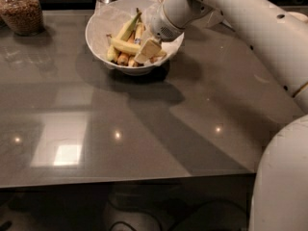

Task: Pick banana from white bowl

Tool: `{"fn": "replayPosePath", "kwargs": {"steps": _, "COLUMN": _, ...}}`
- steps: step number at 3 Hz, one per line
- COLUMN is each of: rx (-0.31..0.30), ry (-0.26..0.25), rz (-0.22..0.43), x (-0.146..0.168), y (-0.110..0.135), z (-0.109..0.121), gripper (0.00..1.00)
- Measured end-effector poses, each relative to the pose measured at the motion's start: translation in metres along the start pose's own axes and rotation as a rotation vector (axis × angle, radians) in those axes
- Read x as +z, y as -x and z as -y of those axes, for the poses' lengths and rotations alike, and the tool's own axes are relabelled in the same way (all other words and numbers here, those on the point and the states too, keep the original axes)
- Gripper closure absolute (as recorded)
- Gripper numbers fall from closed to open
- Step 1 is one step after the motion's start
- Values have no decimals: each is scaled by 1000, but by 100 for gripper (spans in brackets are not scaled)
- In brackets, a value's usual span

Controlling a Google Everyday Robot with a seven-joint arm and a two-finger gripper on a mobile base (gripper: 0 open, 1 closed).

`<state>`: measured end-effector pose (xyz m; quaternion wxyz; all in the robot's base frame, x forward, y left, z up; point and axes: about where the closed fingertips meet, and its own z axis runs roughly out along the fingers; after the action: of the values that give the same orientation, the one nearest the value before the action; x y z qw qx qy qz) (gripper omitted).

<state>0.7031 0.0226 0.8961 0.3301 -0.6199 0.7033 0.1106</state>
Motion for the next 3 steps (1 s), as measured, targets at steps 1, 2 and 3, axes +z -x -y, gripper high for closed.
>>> {"fn": "replayPosePath", "kwargs": {"steps": 1, "rx": 8, "ry": -18, "rz": 2, "x": 6, "y": 1, "z": 11, "gripper": 42}}
{"fn": "replayPosePath", "kwargs": {"steps": 2, "rx": 24, "ry": -47, "rz": 4, "x": 11, "y": 0, "z": 25, "gripper": 43}}
{"fn": "replayPosePath", "kwargs": {"steps": 3, "rx": 33, "ry": -35, "rz": -7, "x": 21, "y": -4, "z": 24, "gripper": 47}}
